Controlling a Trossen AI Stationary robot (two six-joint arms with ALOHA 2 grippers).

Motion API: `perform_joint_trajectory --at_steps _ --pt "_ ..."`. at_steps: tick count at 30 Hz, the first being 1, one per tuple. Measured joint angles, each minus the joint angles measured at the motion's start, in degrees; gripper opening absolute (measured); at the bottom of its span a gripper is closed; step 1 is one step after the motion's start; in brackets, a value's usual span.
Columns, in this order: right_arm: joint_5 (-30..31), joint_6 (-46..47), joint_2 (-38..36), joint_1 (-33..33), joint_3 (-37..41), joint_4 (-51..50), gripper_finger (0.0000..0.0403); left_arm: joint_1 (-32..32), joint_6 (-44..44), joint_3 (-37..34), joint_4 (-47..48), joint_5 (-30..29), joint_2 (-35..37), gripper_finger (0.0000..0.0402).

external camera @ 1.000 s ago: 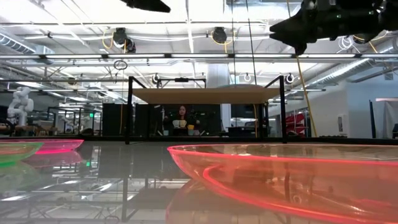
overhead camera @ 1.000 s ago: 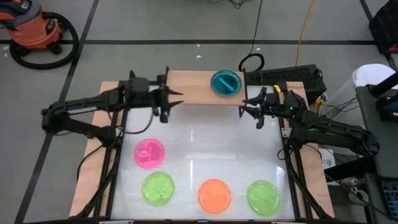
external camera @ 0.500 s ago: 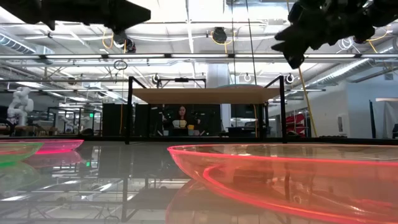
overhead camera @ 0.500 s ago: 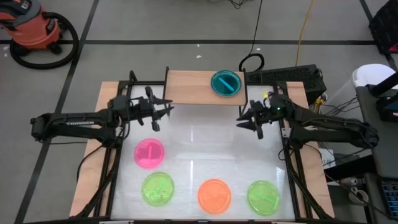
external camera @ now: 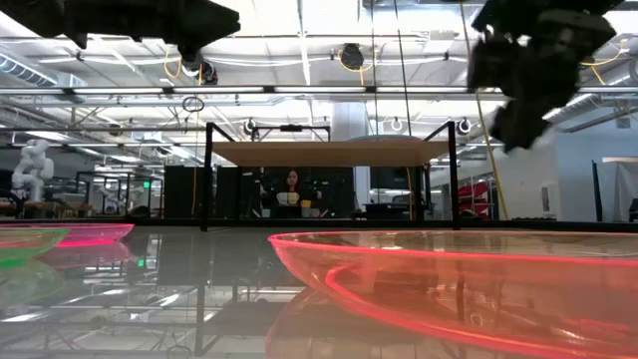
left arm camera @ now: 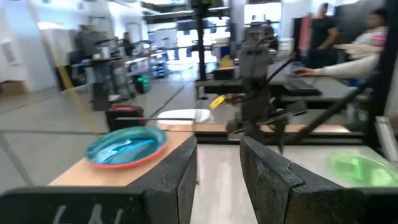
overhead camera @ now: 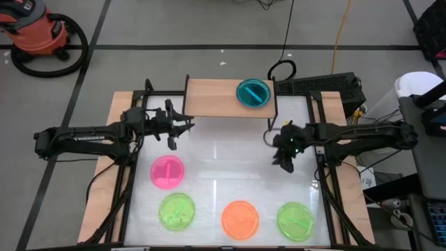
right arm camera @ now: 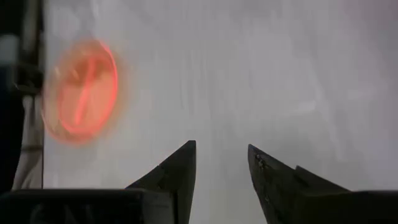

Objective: Place and stack plates onto a shelf
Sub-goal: Put the right green plate on the shelf

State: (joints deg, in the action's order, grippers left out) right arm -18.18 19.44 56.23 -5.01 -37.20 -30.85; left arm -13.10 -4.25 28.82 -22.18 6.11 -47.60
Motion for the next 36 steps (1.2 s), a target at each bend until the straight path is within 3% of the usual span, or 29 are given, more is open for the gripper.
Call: perform_joint_trajectory --at_steps 7,12,16,20,25,30,36 --pt "0.0 8.6 2.6 7.8 2.5 -1.0 0.013 -0.3 0.3 0.1 1.2 2.4 2.8 0.0129" --pt "-0.1 11.2 4.5 13.1 2.7 -0.7 0.013 -0.7 -1.2 0.1 7.2 2.4 5.9 0.0129" --pt "-4.3 12.6 6.4 18.4 2.7 0.0 0.013 -1.3 -1.0 -0.9 8.2 2.7 7.0 0.0129" --pt "-4.4 15.4 8.8 25.1 2.7 4.5 0.013 -3.0 -0.9 -3.8 7.8 2.9 8.0 0.0129" --pt "-4.2 14.5 12.1 32.4 2.7 11.9 0.013 -7.0 6.7 -6.5 3.4 3.8 8.9 0.0129" --pt "0.1 15.0 15.9 36.4 2.8 12.9 0.013 -7.8 8.1 -6.6 3.5 5.9 9.0 0.0129" --pt "0.2 17.2 21.1 39.0 2.8 13.0 0.013 -7.4 8.4 -6.6 3.8 6.1 9.0 0.0129"
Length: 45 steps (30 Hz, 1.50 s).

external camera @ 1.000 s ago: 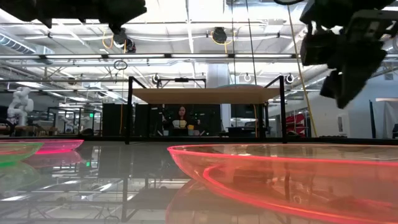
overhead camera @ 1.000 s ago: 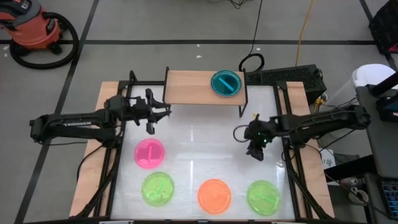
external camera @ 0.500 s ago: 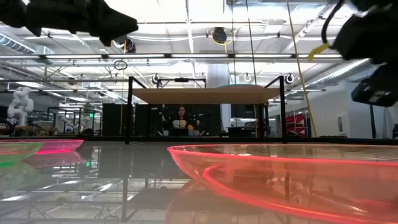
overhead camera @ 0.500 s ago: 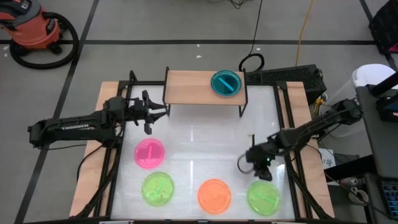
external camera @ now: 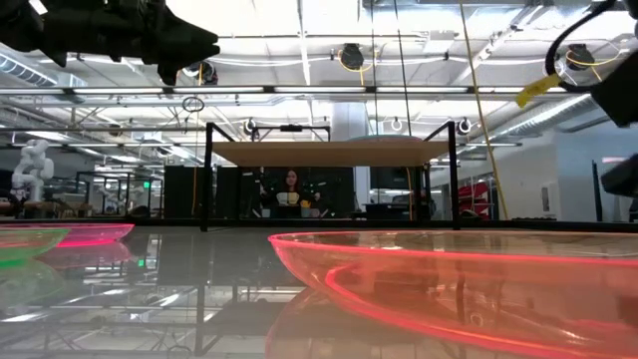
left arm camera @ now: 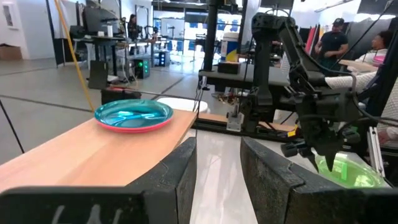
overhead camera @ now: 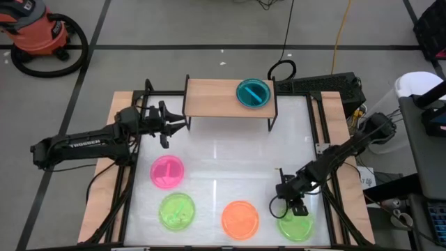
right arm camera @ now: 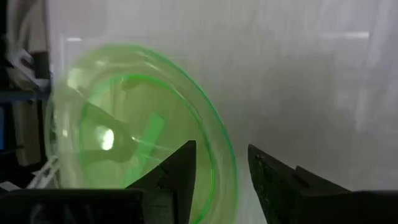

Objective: Place and stack plates onto a shelf
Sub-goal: Put the right green plate on the shelf

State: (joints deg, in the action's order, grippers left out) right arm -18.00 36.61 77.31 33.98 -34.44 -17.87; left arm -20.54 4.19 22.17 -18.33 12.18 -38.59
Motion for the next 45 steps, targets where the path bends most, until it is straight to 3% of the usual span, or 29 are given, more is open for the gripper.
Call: perform_joint_trajectory --at_steps 10,22,32,39,45 --pt "1.8 3.3 1.4 1.4 -0.1 0.1 0.0112 0.0 0.8 0.0 0.2 0.0 0.0 0.0129" --pt "4.6 3.2 -0.4 1.4 0.0 -0.5 0.0007 0.0 1.1 0.0 0.2 0.0 0.0 0.0129" --pt "4.6 1.0 -1.1 -0.7 0.0 -1.2 0.0 0.0 1.3 0.0 0.1 -0.1 0.0 0.0129" --pt "4.9 0.7 -9.5 -3.1 -0.6 -7.4 0.0 0.0 1.6 0.0 0.1 -0.1 0.0 0.0129" --pt "13.1 -1.6 -19.7 -6.8 -3.0 -8.6 0.0 0.0 1.7 0.0 -0.3 -0.1 0.0 0.0129"
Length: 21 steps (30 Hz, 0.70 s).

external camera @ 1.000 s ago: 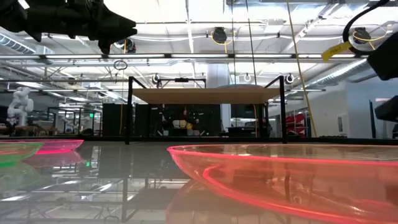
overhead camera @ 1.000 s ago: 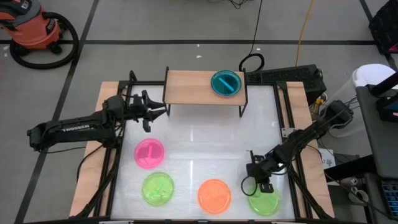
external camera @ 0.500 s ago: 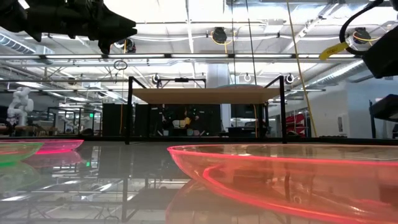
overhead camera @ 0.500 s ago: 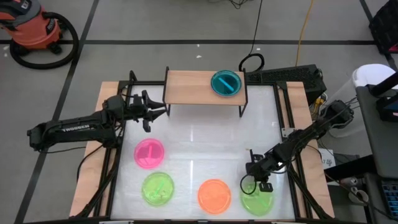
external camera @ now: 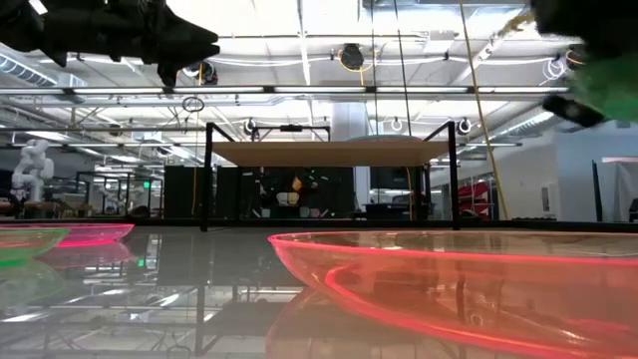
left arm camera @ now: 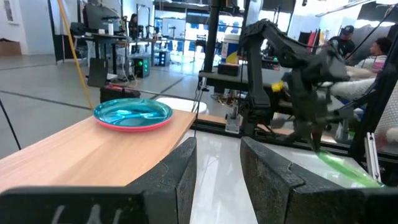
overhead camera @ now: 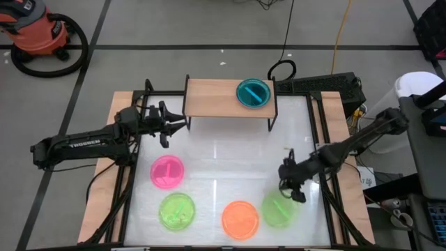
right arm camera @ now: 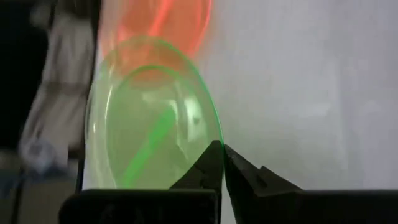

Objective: Place and stack plates onto a shelf
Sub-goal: Put the right green plate on the shelf

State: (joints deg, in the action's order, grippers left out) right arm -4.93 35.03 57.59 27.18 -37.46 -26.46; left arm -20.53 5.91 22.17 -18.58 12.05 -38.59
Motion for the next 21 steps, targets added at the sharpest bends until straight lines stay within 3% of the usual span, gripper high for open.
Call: perform_joint_trajectory --at_steps 6,11,17,21 --pt "14.8 -7.3 -7.8 -6.7 -2.8 5.6 0.0 0.0 0.2 0.0 -2.1 0.0 0.0 0.0129" --pt "18.5 -15.0 -10.5 -15.5 -3.2 16.2 0.0 0.0 0.0 0.0 -2.8 -0.1 0.0 0.0129" --pt "17.4 -21.6 -8.4 -29.5 -3.2 29.3 0.0 0.0 -0.9 0.0 -2.8 -0.6 0.0 0.0129" --pt "9.4 -22.6 -4.4 -40.0 -3.2 40.9 0.0 0.0 -1.3 0.0 -3.4 -0.7 0.0 0.0129"
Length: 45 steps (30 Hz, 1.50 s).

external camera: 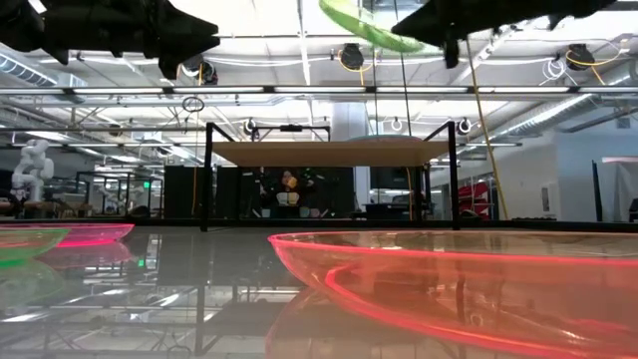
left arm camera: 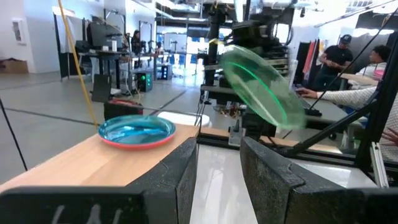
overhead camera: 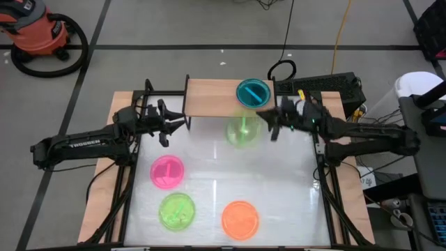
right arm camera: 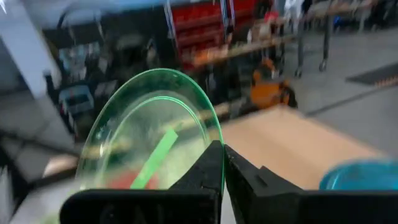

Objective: Place and stack plates onto a shelf
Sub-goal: Put the right green plate on the shelf

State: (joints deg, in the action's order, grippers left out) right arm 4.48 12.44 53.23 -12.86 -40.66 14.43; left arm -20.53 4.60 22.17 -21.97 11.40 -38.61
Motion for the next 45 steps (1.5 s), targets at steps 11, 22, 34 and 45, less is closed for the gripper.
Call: perform_joint_trajectory --at_steps 11,22,34,45 --pt "-13.5 7.3 19.5 -21.6 -7.0 18.3 0.0 0.0 -0.4 0.0 -0.7 0.0 0.0 0.0129" --pt "-16.7 7.9 40.5 -22.8 -25.3 18.4 0.0 0.0 -0.4 0.0 -0.6 0.0 0.0 0.0129" --pt "-15.0 7.7 53.5 -23.0 -29.3 21.4 0.0 0.0 -1.3 0.0 -0.6 0.0 0.0 0.0129" --pt "-13.5 5.3 54.7 -22.6 -29.4 19.8 0.0 0.0 -1.3 0.0 -0.6 0.0 0.0 0.0129"
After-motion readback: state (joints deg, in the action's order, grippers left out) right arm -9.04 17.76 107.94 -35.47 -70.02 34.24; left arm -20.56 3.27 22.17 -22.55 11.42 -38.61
